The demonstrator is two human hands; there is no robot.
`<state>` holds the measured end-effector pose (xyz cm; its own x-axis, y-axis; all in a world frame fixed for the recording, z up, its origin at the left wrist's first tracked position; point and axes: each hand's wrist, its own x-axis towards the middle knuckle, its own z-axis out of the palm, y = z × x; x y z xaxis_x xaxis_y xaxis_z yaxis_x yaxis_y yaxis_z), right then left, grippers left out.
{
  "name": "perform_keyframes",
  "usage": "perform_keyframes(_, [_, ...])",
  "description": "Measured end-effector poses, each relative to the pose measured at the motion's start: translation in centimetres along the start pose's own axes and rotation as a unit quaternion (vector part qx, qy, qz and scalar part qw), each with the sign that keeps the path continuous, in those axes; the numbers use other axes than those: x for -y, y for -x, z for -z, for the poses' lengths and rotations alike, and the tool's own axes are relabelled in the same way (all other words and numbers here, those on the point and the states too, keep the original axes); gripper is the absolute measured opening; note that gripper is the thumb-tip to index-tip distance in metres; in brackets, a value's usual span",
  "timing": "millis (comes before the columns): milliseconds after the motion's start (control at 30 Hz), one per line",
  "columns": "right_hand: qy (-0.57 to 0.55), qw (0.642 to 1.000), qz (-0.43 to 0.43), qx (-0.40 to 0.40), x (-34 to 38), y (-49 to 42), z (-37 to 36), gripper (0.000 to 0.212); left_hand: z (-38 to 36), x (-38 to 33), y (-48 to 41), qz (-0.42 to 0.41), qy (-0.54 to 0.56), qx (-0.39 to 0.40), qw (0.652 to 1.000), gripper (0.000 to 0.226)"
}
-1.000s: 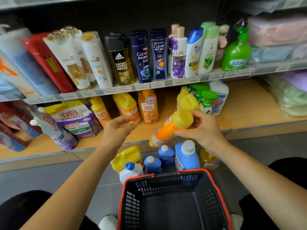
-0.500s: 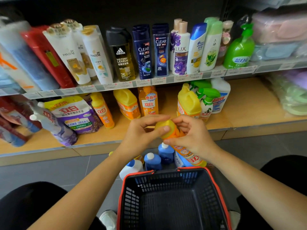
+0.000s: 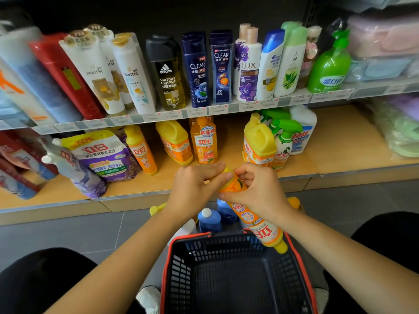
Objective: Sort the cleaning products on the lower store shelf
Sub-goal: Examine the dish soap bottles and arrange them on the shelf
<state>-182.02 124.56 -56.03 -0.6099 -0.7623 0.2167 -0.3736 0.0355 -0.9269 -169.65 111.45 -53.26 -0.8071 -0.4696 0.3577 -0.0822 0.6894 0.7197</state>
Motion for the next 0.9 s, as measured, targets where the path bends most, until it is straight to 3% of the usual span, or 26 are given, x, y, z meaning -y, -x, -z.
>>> perform_keyframes(167, [-0.025, 0.999, -0.035, 0.023, -0.2, -0.1, 0.2, 0.041, 1.4, 0.8, -0.4, -0.047, 0.077, 0.123, 0.988, 0.030])
perform_keyframes(300, [-0.046, 0.997, -0.050, 0.045, -0.1, -0.5, 0.6, 0.046, 2.4, 1.0, -0.6, -0.026, 0.127, 0.164, 0.978, 0.036])
perform_keyframes(467, [-0.110, 0.990, -0.063, 0.068, 0.1, -0.6, 0.6, 0.049, 2.2, 1.6, -0.2, 0.028, 0.205, 0.058, 0.977, 0.033])
perform_keyframes(633, [-0.096, 0.990, -0.039, 0.098, 0.3, -0.8, 0.4, 0.069, 1.0, 2.1, 0.5, 0.022, 0.177, -0.036, 0.983, 0.025])
perform_keyframes(767, [-0.059, 0.994, -0.017, 0.093, 0.3, -1.1, 0.8, 0.065, 0.3, 2.6, 0.6, 0.066, 0.193, -0.024, 0.979, 0.029])
perform_keyframes(900, [-0.040, 0.998, 0.003, 0.049, 0.5, -1.8, 1.8, 0.057, -0.2, 3.6, 0.5, 0.139, 0.186, 0.052, 0.971, 0.039])
